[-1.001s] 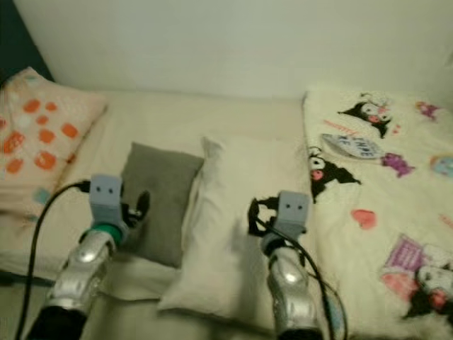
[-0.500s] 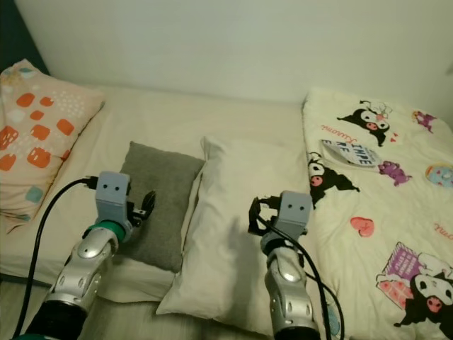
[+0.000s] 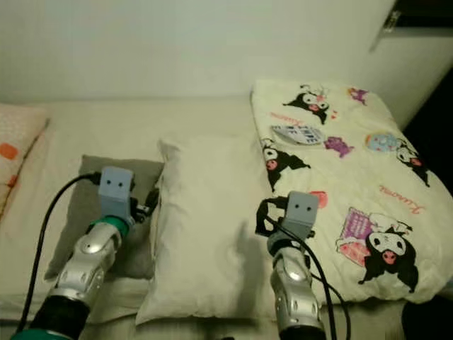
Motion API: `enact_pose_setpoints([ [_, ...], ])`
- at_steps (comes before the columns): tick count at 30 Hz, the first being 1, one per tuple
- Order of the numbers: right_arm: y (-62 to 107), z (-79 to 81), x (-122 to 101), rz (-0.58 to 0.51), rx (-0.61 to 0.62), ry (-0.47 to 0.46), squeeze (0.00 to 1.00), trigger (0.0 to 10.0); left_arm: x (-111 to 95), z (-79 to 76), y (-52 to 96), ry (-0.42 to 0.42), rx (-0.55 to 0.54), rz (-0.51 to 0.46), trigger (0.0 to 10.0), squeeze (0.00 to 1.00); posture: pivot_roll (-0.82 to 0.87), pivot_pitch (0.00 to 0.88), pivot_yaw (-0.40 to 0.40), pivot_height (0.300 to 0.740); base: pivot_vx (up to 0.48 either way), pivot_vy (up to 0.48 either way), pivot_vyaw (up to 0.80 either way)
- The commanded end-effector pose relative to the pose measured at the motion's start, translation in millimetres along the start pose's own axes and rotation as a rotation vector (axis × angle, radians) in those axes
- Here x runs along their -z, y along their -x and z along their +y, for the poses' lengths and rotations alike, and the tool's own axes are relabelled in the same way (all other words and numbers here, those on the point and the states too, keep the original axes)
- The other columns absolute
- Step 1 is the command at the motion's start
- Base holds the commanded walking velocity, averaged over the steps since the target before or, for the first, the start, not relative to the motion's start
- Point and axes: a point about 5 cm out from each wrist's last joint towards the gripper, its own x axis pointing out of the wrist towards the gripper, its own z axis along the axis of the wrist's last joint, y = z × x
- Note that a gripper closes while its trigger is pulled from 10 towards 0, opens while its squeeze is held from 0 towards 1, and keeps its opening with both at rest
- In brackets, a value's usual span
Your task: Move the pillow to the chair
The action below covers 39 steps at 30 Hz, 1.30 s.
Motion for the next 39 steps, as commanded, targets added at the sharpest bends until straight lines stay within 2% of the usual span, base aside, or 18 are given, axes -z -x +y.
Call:
enact_pose_setpoints([
  [1, 0.8, -0.3, 4.8, 0.024, 0.004, 0.002, 0.0, 10.0, 9.9, 3.8, 3.0, 0.012, -0.018, 0.036, 10.0, 0.0, -0.01, 0.002, 0.066, 0.74, 0.0, 0.0, 0.0],
  [17, 5.6, 2.7, 8.8, 0.006, -0.022, 0.058, 0.0, 10.0, 20.5, 2.7, 7.9, -0.019, -0.051, 0.053, 10.0, 0.0, 0.0, 0.0, 0.064, 0.74, 0.0, 0.0, 0.0],
  [22, 6.2, 2.2, 10.4, 0.025, -0.026, 0.01, 0.0, 10.0, 20.4, -0.6, 7.2, -0.021, -0.03, 0.059, 10.0, 0.0, 0.0, 0.0, 0.065, 0.74, 0.0, 0.0, 0.0],
  [27, 6.5, 2.6, 12.7, 0.023, -0.031, 0.025, 0.0, 10.0, 24.0, 3.3, 7.7, -0.024, -0.04, 0.055, 10.0, 0.0, 0.0, 0.0, 0.065, 0.74, 0.0, 0.0, 0.0],
  [30, 7.1, 1.2, 16.2, 0.03, -0.024, 0.046, 0.0, 10.0, 28.7, 6.2, 9.2, -0.027, -0.048, 0.07, 10.0, 0.0, -0.01, 0.0, 0.064, 0.74, 0.0, 0.0, 0.0],
  [32, 12.4, -6.2, 29.2, 0.074, -0.02, 0.079, 0.0, 10.0, 38.5, 11.8, 14.3, -0.048, -0.059, 0.097, 10.0, 0.0, -0.01, 0.0, 0.058, 0.74, 0.0, 0.0, 0.0],
  [35, 14.6, -10.5, 33.5, 0.087, -0.01, 0.11, 0.0, 10.0, 39.6, 11.7, 15.1, -0.051, -0.059, 0.098, 10.0, 0.0, -0.01, 0.0, 0.058, 0.74, 0.0, 0.0, 0.0],
  [39, 17.3, -14.6, 39.9, 0.108, -0.009, 0.106, 0.0, 10.0, 38.8, 7.1, 14.0, -0.044, -0.047, 0.094, 10.0, 0.0, -0.01, 0.0, 0.056, 0.74, 0.0, 0.0, 0.0],
])
